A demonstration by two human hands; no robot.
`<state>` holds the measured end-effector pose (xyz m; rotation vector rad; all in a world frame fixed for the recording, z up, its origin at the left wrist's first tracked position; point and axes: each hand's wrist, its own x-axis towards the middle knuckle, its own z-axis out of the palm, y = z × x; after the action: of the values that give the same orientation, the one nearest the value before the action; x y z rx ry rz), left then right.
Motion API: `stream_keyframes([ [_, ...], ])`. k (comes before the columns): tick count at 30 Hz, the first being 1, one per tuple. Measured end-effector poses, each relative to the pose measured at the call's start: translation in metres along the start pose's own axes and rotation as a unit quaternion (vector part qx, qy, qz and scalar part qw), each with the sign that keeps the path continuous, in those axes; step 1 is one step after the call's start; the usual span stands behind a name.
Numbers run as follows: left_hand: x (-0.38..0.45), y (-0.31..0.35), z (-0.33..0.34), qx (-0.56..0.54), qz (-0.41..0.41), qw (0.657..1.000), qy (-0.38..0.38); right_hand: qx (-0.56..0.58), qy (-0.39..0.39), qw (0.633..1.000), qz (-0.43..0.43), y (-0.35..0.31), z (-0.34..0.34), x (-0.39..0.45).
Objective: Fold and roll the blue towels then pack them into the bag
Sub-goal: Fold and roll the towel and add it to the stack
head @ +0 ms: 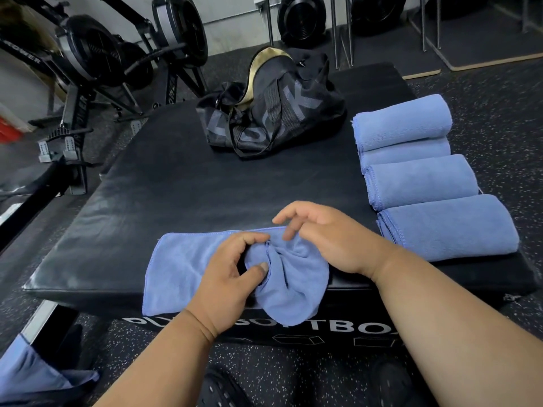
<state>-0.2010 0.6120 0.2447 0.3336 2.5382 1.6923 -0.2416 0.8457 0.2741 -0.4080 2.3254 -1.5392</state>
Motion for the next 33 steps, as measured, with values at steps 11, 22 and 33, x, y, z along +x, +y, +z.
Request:
stream_keyframes([
  [11, -0.001, 0.003, 0.001, -0.06, -0.034, 0.998, -0.007, -0.367, 0.123, 0.922, -0.017, 0.005, -0.002, -0.001],
  [22, 0.002, 0.005, -0.003, -0.146, -0.073, 0.987, 0.005, -0.297, 0.169, 0.939, -0.033, 0.02, 0.0, 0.005],
  [33, 0.006, 0.008, -0.008, -0.154, -0.096, 0.983, 0.009, -0.324, 0.243, 0.914, -0.029, 0.029, 0.005, 0.012],
])
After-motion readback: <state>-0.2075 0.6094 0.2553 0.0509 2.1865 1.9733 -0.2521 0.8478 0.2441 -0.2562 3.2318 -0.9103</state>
